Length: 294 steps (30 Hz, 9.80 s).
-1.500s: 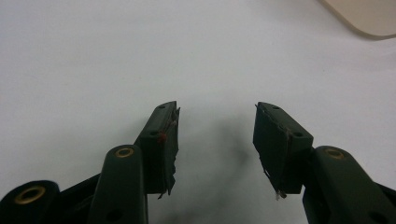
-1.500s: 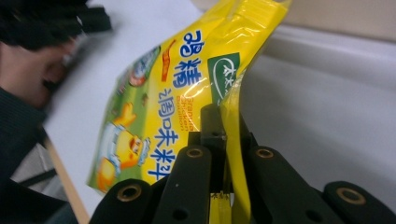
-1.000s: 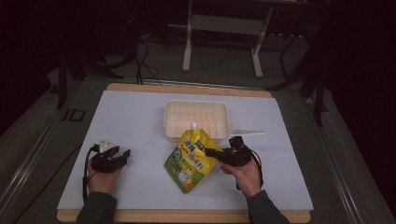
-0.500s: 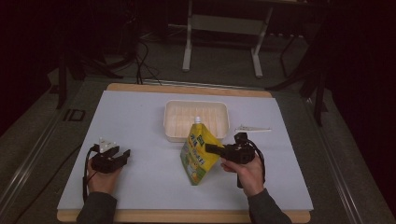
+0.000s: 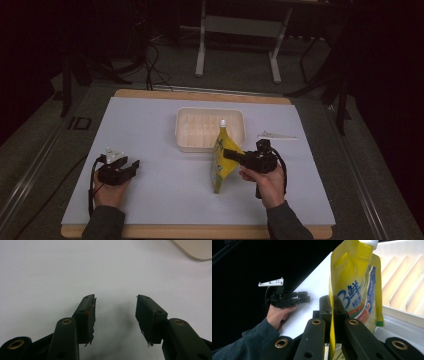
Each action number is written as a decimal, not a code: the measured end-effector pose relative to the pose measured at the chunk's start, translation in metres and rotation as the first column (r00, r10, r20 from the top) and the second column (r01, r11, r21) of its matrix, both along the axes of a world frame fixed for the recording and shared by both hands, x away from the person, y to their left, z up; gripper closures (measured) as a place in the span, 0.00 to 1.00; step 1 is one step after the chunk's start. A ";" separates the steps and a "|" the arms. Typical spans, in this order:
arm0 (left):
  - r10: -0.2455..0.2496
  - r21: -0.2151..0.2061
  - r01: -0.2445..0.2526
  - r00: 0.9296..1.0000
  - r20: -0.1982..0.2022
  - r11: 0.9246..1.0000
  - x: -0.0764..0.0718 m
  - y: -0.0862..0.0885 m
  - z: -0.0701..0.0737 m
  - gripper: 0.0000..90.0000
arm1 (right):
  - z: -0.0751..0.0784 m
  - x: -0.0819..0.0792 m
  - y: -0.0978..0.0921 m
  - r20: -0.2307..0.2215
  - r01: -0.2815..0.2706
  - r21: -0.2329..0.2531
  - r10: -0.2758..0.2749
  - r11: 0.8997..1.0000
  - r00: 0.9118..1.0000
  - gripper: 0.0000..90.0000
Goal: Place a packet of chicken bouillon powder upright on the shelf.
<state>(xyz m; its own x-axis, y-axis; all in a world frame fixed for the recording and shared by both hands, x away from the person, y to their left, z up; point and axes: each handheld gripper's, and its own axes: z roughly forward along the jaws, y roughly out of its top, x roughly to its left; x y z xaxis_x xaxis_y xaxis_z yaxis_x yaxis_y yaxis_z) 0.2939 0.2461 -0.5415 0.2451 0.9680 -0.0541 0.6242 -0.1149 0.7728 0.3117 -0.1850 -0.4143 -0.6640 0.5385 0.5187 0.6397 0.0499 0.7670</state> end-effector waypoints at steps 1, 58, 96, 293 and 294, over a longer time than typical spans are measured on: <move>0.000 0.000 0.000 1.000 0.000 1.000 0.000 0.000 0.000 0.55 | 0.000 0.000 0.000 0.000 0.000 0.000 0.000 1.000 1.000 1.00; -0.002 0.002 0.002 1.000 0.001 1.000 0.000 0.000 0.000 0.55 | 0.026 0.009 0.017 0.083 0.026 -0.008 -0.025 1.000 0.996 1.00; -0.006 0.005 0.006 1.000 0.000 1.000 0.000 0.000 0.000 0.55 | 0.040 0.011 0.037 0.127 0.003 0.023 -0.005 1.000 0.992 1.00; -0.005 0.005 0.005 1.000 -0.006 1.000 0.001 0.000 0.000 0.54 | 0.018 0.087 0.129 0.269 0.205 -0.329 -0.117 0.922 0.956 0.36; -0.005 0.005 0.005 1.000 -0.006 1.000 0.001 0.000 0.000 0.54 | 0.018 0.086 0.127 0.263 0.193 -0.337 -0.105 0.921 0.959 0.36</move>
